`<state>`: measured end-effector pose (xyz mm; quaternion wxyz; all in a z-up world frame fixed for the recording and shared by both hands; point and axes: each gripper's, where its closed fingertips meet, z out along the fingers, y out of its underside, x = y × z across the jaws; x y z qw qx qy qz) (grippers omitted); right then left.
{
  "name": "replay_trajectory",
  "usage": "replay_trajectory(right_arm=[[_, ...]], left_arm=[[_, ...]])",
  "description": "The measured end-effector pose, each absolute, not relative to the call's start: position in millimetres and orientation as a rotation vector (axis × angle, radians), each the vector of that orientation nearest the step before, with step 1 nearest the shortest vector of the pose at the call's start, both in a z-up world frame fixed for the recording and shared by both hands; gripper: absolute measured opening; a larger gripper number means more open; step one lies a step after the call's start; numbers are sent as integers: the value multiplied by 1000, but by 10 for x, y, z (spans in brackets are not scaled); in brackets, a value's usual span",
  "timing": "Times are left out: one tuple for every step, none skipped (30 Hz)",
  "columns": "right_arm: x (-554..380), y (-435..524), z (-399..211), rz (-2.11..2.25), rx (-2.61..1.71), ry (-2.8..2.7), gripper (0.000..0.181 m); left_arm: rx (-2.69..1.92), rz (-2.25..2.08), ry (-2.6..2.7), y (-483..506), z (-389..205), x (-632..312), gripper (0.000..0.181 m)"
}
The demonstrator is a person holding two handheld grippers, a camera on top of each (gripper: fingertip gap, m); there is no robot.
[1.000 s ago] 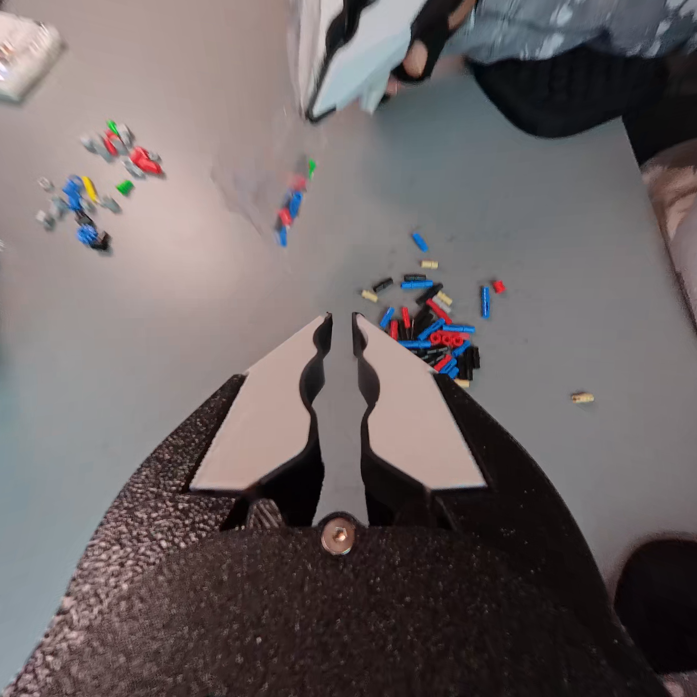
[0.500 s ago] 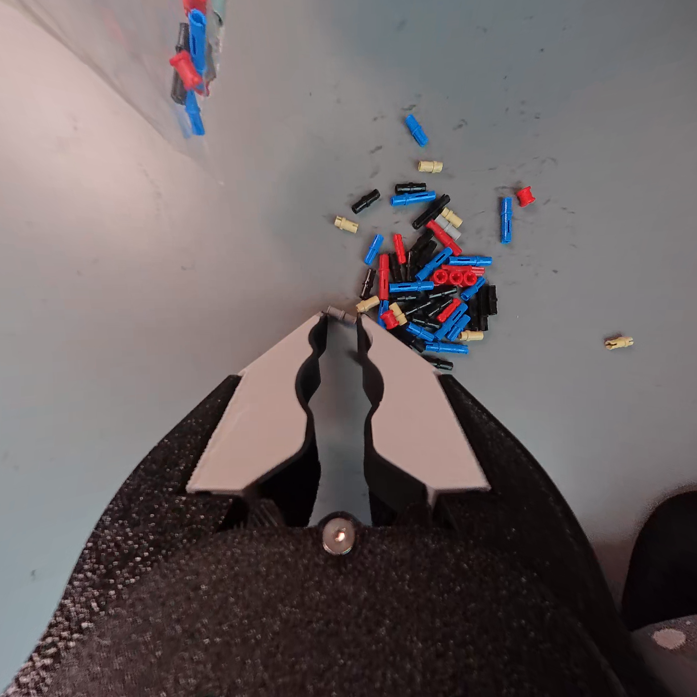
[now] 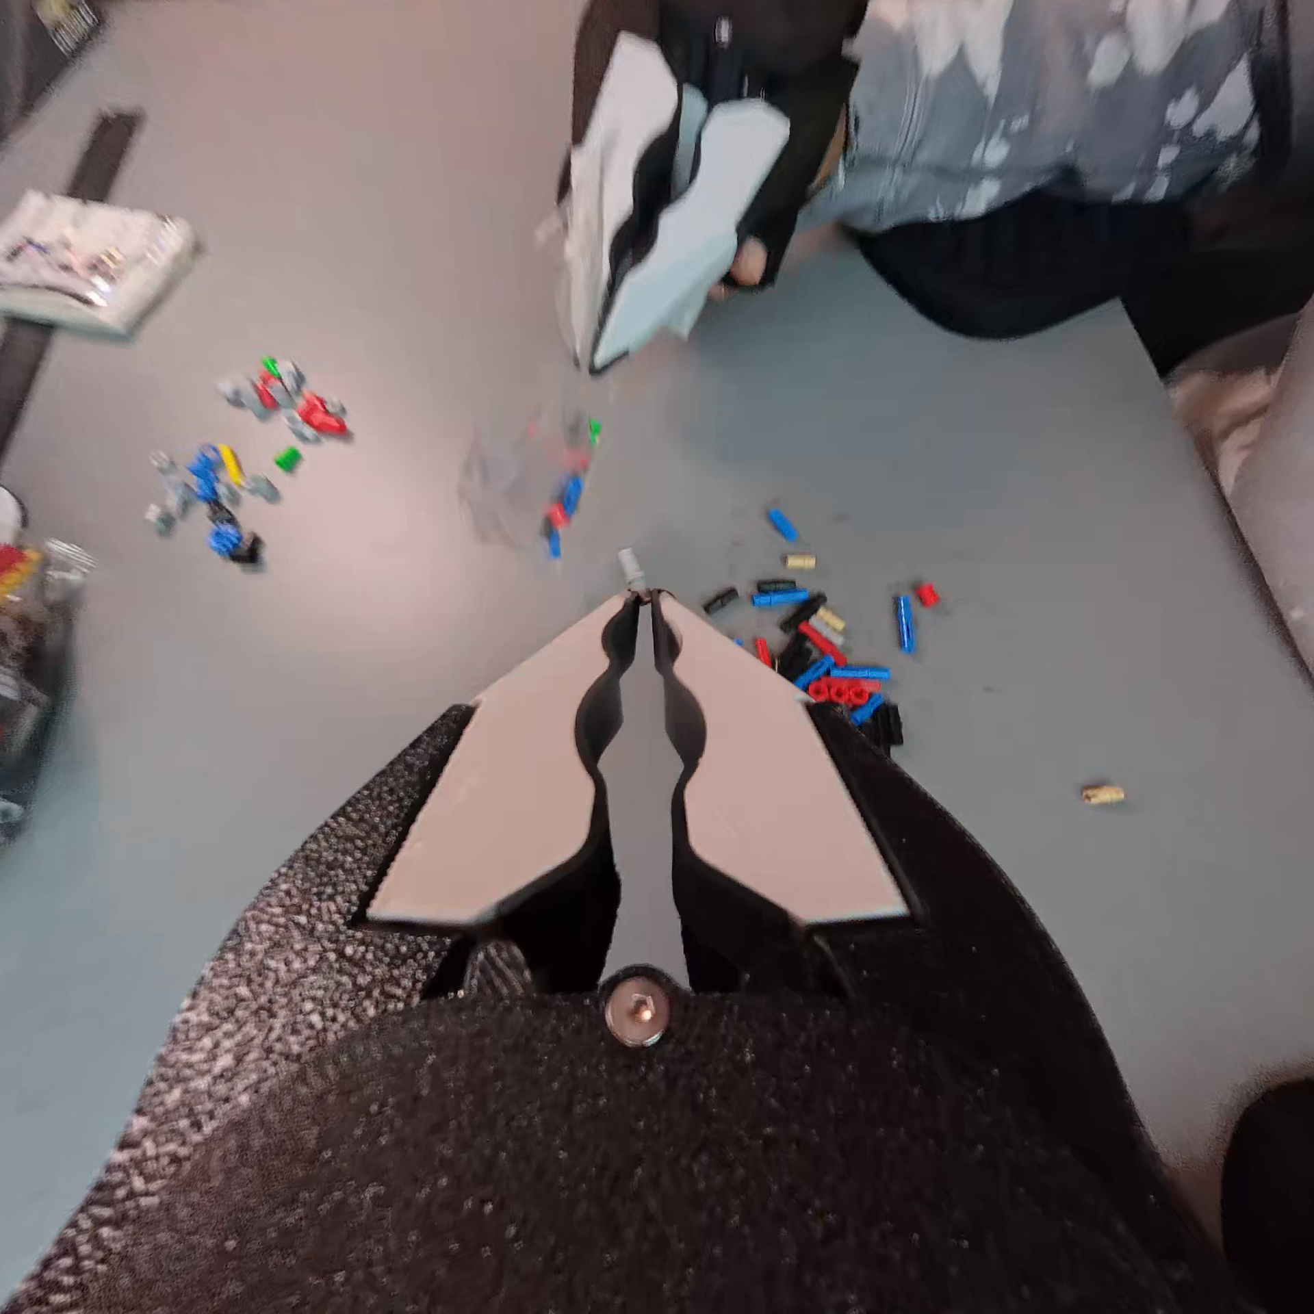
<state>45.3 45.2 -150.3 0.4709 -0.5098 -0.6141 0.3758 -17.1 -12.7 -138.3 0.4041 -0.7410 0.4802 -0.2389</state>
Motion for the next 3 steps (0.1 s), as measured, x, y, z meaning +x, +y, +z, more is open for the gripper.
replay_trajectory(right_arm=[[447,438,-1508,916,-1243,-1513,0],[438,411,-1508,919,-1233,-1521,0],[431,379,-1507,925,-1223,-1530,0]], left_arm=[[-1821,-573,1185,-92,-1238,-136,3],[-1791,-530,1166,-55,-1139,-113,3],[-1779,-472,1155,-12,-1092,-107,3]])
